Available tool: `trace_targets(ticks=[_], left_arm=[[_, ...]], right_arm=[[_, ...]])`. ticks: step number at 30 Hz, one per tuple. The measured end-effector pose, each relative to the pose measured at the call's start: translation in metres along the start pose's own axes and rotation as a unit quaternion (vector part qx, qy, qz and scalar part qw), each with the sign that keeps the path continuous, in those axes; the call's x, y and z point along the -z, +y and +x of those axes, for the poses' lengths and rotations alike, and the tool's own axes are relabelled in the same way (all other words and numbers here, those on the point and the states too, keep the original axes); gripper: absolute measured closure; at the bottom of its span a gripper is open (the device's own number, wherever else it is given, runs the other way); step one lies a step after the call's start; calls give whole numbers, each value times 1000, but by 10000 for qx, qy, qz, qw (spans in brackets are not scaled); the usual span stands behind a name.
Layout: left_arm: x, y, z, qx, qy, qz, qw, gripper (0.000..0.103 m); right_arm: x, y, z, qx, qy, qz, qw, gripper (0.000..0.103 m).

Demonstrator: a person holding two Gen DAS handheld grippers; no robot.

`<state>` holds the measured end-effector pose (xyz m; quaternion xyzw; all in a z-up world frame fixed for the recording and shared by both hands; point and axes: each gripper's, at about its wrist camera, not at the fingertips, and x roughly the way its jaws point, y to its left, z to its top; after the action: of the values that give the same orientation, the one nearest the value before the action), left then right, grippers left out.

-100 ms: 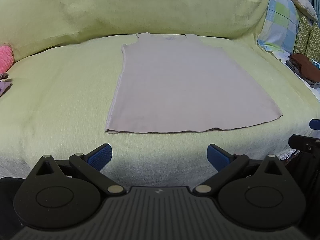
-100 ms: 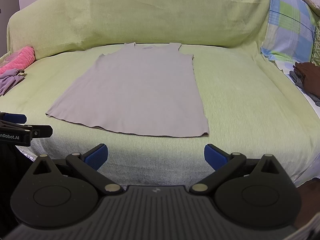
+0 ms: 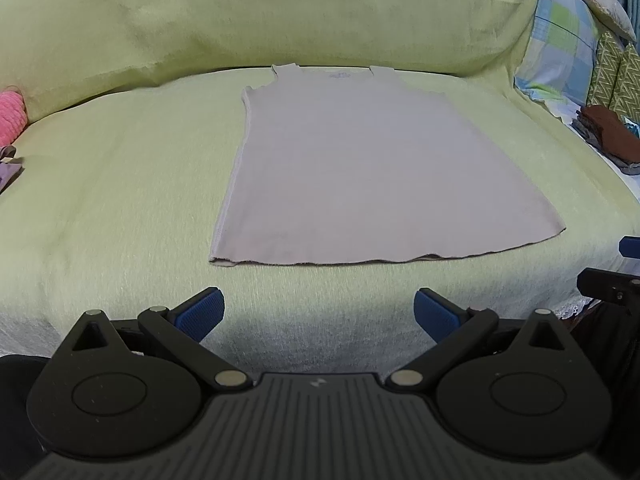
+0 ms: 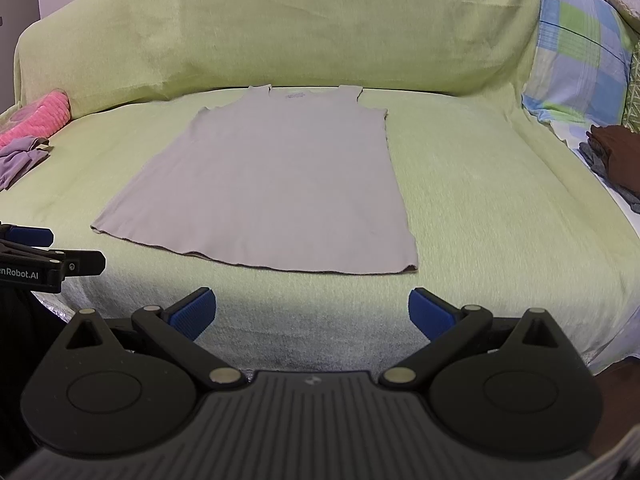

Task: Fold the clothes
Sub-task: 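Move both grippers toward the hem of the grey top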

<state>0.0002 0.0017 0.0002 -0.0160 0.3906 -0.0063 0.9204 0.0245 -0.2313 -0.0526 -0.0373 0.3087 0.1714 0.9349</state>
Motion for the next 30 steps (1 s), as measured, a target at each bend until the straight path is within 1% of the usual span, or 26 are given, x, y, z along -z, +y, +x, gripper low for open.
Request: trace_targets(ticks=[5, 7, 9, 12, 15, 17, 20, 23, 27, 30], left_arm=[[0, 0, 1, -5, 42, 14, 10000, 1], [1, -1, 3, 22, 56, -2, 10000, 1], [3, 0, 5, 45, 69, -18, 10000, 1], [3, -1, 6, 53, 64, -52, 10000, 1], [3, -3, 7, 40, 77, -74, 9999, 1], [3, -5, 9, 48, 95, -73, 9999, 1], [4, -8, 11, 60, 118, -38, 9999, 1], [4, -12, 8, 87, 107, 87, 9999, 1], [4, -20, 10, 140, 55, 319, 9994, 1], [2, -23, 11, 123, -42, 609, 9981, 1]], right_arm=[[0, 0, -5, -11, -124, -48, 9999, 2], [-2, 3, -6, 58, -133, -132, 9998, 2], [-4, 3, -2, 33, -131, -144, 9998, 2], [-2, 6, -6, -20, -280, -142, 9995, 2], [-1, 7, -5, 27, -348, -311, 9989, 2], [-2, 7, -6, 34, -297, -492, 9983, 2], [-4, 7, -5, 6, -224, -578, 9981, 2], [-5, 5, -5, 34, -287, -636, 9976, 2], [-5, 2, -5, -55, -315, -822, 9961, 2], [-5, 2, -3, -114, -296, -1188, 9924, 1]])
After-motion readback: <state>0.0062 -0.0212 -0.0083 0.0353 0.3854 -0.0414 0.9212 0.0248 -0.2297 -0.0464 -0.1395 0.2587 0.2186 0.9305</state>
